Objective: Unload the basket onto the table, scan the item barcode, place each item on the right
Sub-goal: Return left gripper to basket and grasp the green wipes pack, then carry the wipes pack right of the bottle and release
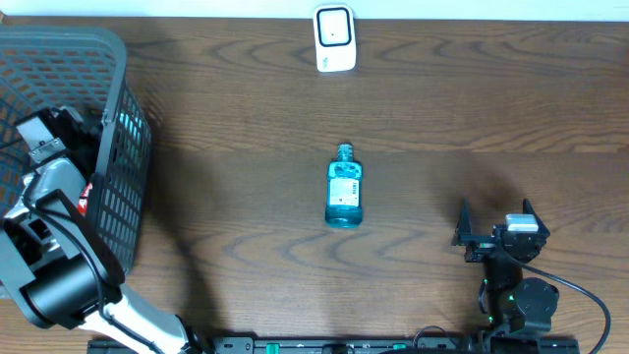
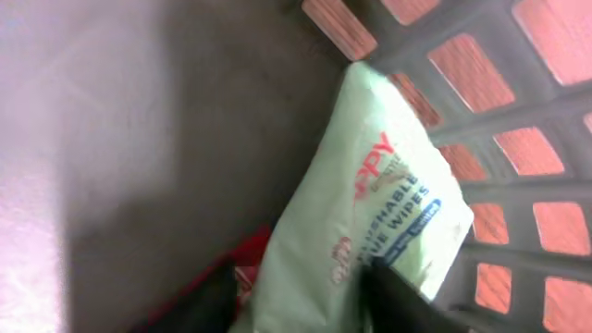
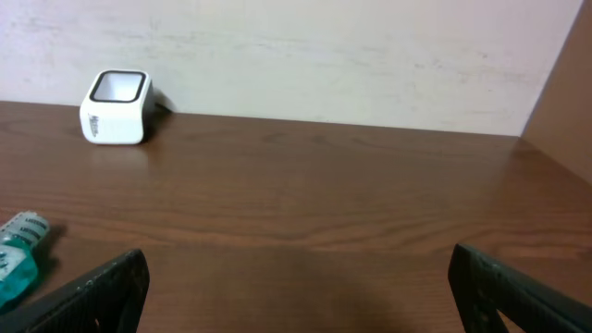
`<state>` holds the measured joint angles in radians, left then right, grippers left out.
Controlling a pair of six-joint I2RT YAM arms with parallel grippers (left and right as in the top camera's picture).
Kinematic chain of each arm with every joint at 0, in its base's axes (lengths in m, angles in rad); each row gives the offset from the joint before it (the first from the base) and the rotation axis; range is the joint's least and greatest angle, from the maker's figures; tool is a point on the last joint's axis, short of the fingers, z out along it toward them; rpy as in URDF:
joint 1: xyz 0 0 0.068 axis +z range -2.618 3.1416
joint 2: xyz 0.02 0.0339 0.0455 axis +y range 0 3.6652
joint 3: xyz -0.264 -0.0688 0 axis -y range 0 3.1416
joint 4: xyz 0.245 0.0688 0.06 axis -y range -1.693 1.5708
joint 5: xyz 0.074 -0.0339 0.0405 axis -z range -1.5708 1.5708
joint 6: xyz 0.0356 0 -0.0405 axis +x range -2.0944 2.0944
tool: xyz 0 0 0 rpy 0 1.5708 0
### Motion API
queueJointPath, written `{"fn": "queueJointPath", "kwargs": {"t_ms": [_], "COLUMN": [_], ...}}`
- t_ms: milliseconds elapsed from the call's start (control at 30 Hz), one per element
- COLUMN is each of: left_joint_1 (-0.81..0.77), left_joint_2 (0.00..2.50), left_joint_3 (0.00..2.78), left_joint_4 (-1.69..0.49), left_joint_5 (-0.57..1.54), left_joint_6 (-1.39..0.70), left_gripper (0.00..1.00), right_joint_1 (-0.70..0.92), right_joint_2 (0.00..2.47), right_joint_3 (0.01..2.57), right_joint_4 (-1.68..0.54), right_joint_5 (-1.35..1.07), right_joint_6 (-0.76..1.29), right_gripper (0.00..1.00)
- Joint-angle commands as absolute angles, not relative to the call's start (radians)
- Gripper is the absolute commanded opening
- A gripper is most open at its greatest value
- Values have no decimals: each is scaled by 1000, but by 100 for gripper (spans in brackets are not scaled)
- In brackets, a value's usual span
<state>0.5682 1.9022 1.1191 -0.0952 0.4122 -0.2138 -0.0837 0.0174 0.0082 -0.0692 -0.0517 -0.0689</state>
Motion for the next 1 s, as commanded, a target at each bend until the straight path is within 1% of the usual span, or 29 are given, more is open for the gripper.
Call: {"fn": "queueJointPath", "kwargs": {"t_ms": [0,33,67,100,267,400,567,700,833,867,967], "left_joint_1": [559,559,559,559,580,629,701,746,750,747,726], "left_joint_2": [1929,1929,1928,1927,1881,1778,1579,1374,1195,1157,1053], "left_joint_3": [1118,1118,1118,1118,1145,1172,1172,1172,1172,1172,1172], "left_joint_4": [-101,-103,-107,-106,-129,-185,-251,-312,-353,-359,-348], "left_joint_5": [430,431,441,456,467,467,467,467,472,493,673], "left_joint_6": [-210,-210,-211,-210,-211,-221,-238,-266,-304,-321,-354], "left_gripper": [24,14,9,8,7,8,7,7,7,7,7], "right_joint_1": [-78,-78,-78,-78,-78,-78,-78,-78,-78,-78,-78], "right_joint_2": [14,14,14,14,14,14,14,14,14,14,14], "right_joint_3": [6,6,6,6,6,6,6,6,6,6,6], "right_joint_4": [-72,-72,-72,-72,-72,-72,-72,-72,-72,-72,-72], "right_joint_5": [-50,-50,-50,-50,-50,-50,-50,-50,-50,-50,-50], "right_joint_6": [-57,-57,-57,-57,-57,-57,-57,-57,-57,-57,-57], "right_gripper": [99,99,99,99,99,99,99,99,99,99,99]}}
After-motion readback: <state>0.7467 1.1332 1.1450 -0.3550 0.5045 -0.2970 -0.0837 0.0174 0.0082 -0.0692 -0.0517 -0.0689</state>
